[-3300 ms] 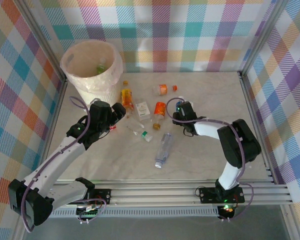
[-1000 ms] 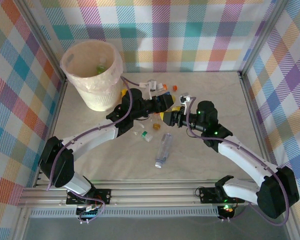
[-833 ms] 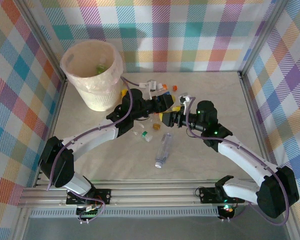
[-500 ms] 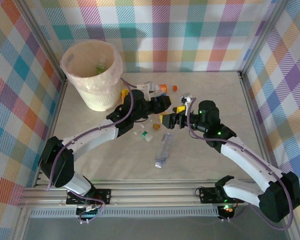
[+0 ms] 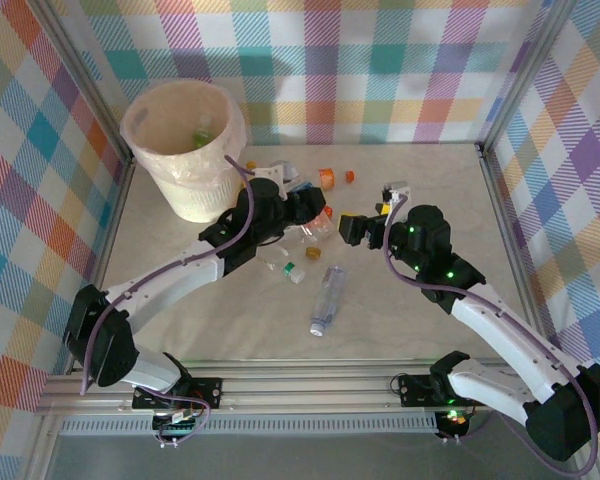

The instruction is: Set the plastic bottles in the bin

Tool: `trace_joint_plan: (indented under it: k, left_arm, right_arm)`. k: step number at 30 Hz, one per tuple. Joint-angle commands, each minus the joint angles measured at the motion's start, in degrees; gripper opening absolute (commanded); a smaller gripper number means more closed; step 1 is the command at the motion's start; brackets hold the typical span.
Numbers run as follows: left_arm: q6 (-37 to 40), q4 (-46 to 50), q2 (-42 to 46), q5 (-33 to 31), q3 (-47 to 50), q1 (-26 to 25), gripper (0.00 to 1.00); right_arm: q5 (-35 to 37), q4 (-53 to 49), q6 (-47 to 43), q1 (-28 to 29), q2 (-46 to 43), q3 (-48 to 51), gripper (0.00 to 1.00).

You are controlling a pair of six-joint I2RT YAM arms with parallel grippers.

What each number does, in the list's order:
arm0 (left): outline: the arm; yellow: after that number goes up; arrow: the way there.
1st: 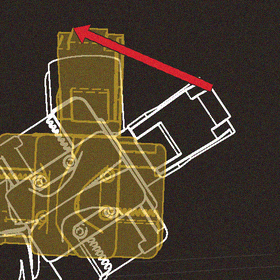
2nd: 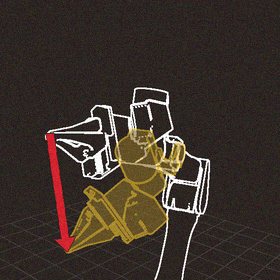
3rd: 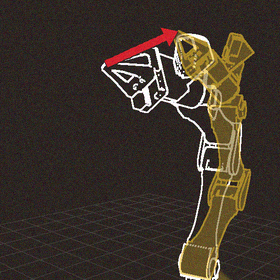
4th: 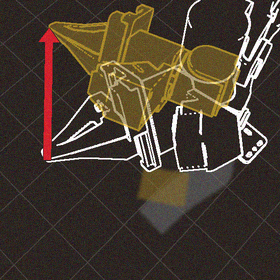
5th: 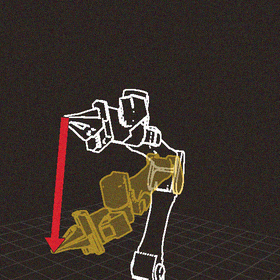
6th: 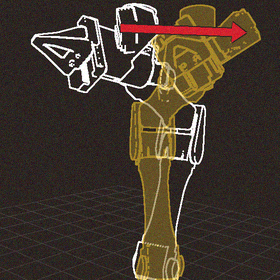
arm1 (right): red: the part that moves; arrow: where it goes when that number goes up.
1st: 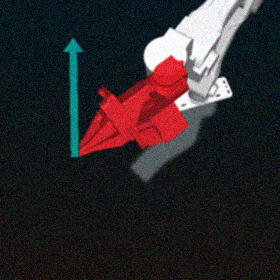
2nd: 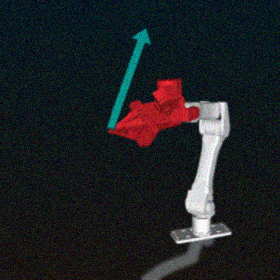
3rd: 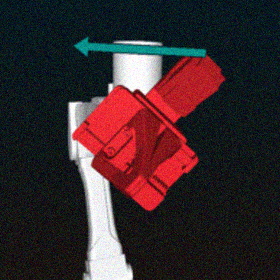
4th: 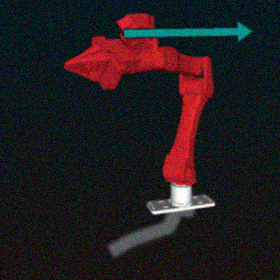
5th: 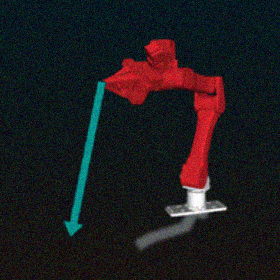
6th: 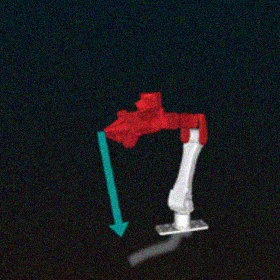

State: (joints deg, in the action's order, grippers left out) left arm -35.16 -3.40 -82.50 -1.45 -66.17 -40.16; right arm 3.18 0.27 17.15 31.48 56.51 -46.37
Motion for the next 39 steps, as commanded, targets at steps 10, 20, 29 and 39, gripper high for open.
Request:
trace_joint_plan:
  k: [10,20,29,39]
  left_arm:
    - [15.1,12.9,8.82,-7.29,-6.83,5.91,0.52]
    - [25.24,15.95,8.38,-12.92,-18.13,12.64,0.52]
    - [26.34,14.8,0.5,-11.93,-27.44,24.75,0.52]
    - [23.43,18.83,-13.25,-12.03,-43.44,34.08,0.52]
  right_arm:
    - [6.78,0.87,3.24,0.18,1.65,-0.62,1.0]
    - [5.09,2.17,4.13,0.24,4.03,-2.5,1.0]
    - [2.93,6.93,3.29,0.24,4.88,-1.7,1.0]
    - [0.9,6.43,4.65,0.24,4.94,-1.18,1.0]
